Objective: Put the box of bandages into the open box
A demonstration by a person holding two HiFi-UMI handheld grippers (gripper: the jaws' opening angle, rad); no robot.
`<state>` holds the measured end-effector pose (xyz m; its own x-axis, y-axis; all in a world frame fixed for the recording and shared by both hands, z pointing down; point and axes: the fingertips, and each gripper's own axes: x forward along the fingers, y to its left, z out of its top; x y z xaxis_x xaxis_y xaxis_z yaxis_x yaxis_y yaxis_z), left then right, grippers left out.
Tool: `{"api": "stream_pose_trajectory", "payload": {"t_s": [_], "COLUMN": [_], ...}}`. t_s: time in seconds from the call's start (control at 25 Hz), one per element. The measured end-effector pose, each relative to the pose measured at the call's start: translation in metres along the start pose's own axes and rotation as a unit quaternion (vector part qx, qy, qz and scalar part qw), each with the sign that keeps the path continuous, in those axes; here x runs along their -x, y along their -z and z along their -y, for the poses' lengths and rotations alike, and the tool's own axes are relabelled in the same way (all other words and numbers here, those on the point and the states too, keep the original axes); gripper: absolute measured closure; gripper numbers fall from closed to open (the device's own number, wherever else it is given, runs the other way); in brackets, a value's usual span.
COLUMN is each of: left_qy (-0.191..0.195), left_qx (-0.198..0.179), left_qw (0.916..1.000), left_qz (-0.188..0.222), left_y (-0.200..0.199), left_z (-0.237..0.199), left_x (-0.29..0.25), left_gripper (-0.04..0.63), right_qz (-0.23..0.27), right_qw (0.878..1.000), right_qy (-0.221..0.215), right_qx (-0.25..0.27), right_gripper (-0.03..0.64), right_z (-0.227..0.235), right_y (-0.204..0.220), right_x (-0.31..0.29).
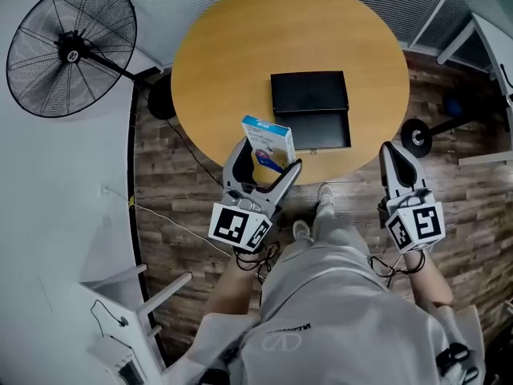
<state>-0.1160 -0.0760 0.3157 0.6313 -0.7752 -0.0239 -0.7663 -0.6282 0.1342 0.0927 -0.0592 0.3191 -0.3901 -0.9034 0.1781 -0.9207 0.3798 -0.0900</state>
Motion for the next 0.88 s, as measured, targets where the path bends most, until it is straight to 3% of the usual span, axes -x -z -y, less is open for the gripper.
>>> {"api": "stream_pose_trajectory", "payload": {"t_s": [0.16, 0.4, 0.88], "left_qy": [0.018, 0.056, 0.101], "left_qx": [-0.028, -0.057, -0.096], "left_qw": [0.9986, 0.9897, 0.9718], "left_qz": [-0.04, -0.118, -0.19], "left_y": [0.026, 0.064, 0.127], "left_z": [-0.002, 0.013, 0.005], "left_x": [-0.023, -0.096, -0.138], "left_gripper": [0.156, 0.156, 0.156], "right_qz": [-0.013, -0.037, -0.083], "right_qw": [0.999, 0.996, 0.986], "right_qy": [-0.031, -0.084, -0.141], "right_qx": [0.004, -0.014, -0.028], "right_gripper": [0.598, 0.598, 0.598], "right_z": [0.001, 0.046, 0.05], "right_y": [0.012, 0.027, 0.075], "right_x": [-0.029, -0.075, -0.13]}}
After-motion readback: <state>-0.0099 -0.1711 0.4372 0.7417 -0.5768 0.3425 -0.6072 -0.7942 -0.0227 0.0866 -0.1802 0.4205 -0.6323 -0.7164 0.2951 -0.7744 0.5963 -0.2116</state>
